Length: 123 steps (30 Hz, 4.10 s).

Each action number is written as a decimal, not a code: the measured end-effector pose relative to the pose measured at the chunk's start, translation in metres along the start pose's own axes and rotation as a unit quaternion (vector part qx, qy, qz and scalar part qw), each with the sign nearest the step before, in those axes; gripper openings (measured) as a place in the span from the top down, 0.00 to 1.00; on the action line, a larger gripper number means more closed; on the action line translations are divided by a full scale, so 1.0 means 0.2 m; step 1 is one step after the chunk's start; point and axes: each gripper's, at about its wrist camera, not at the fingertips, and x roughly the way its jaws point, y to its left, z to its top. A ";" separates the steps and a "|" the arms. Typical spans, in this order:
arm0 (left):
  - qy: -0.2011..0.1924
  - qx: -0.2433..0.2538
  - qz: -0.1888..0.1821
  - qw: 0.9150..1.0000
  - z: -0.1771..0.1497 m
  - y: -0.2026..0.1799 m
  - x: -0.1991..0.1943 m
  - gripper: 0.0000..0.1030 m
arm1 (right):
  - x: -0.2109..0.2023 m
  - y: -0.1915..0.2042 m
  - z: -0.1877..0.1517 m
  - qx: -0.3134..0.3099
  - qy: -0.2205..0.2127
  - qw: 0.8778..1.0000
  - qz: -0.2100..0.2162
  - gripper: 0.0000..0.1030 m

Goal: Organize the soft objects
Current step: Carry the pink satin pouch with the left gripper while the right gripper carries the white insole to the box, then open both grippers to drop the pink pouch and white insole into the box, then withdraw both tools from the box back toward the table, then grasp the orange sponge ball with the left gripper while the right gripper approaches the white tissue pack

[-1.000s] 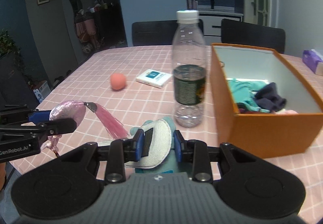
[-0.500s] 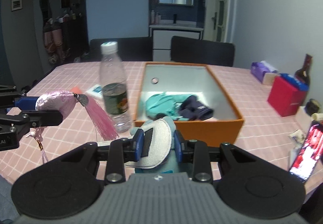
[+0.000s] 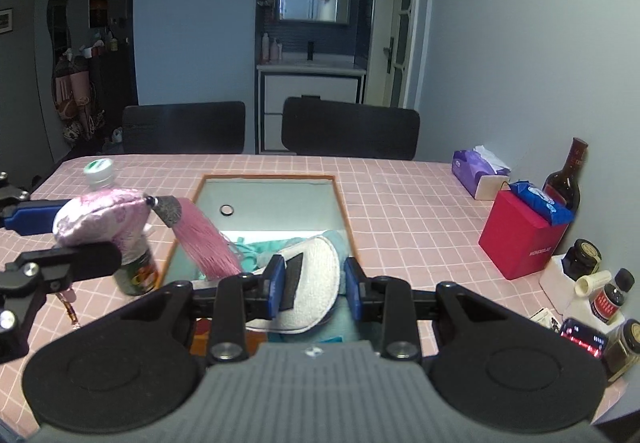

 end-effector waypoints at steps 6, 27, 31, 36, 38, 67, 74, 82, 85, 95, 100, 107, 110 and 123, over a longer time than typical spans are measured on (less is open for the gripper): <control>0.040 -0.006 0.045 0.998 0.12 0.04 0.34 0.65 | 0.36 -0.15 0.15 0.033 0.061 0.997 0.028 0.70; 0.223 0.000 0.166 0.960 -0.04 0.25 1.11 0.60 | 1.27 -0.06 0.31 0.017 0.174 0.984 0.026 0.63; 0.226 -0.005 0.164 0.960 -0.05 0.26 1.12 0.53 | 1.28 -0.06 0.30 0.018 0.174 0.984 0.029 0.62; 0.218 -0.009 0.155 0.964 -0.04 0.23 1.06 0.49 | 1.25 -0.08 0.30 0.025 0.173 0.984 0.025 0.62; 0.210 -0.017 0.145 0.967 -0.03 0.22 1.02 0.49 | 1.22 -0.09 0.31 0.032 0.172 0.984 0.031 0.62; 0.035 -0.077 -0.017 0.996 -0.23 0.19 -0.02 0.49 | 0.18 0.14 -0.12 0.026 0.079 0.997 0.007 0.46; 0.031 -0.083 -0.010 0.996 -0.34 0.24 -0.15 0.49 | 0.06 0.28 -0.25 0.031 0.069 0.997 0.015 0.38; 0.042 -0.098 0.021 0.994 -0.53 0.34 -0.31 0.49 | 0.02 0.48 -0.40 0.045 0.078 0.995 0.043 0.37; 0.050 -0.107 0.035 0.992 -0.60 0.38 -0.35 0.49 | 0.03 0.55 -0.44 0.050 0.081 0.994 0.048 0.37; 0.067 -0.144 0.092 0.983 -0.80 0.56 -0.45 0.49 | 0.14 0.88 -0.47 0.031 0.084 0.992 0.086 0.37; 0.064 -0.150 0.115 0.980 -0.87 0.70 -0.48 0.49 | 0.22 1.10 -0.44 -0.001 0.075 0.991 0.111 0.37; 0.067 -0.130 0.117 0.982 -0.92 0.96 -0.45 0.49 | 0.40 1.40 -0.35 -0.041 0.057 0.989 0.132 0.38; 0.076 -0.116 0.124 0.982 -0.92 1.08 -0.38 0.49 | 0.51 1.51 -0.31 -0.059 0.060 0.987 0.134 0.40; 0.127 -0.122 0.113 0.978 -0.98 1.47 0.06 0.41 | 0.98 1.73 -0.13 -0.120 0.092 0.982 0.110 0.44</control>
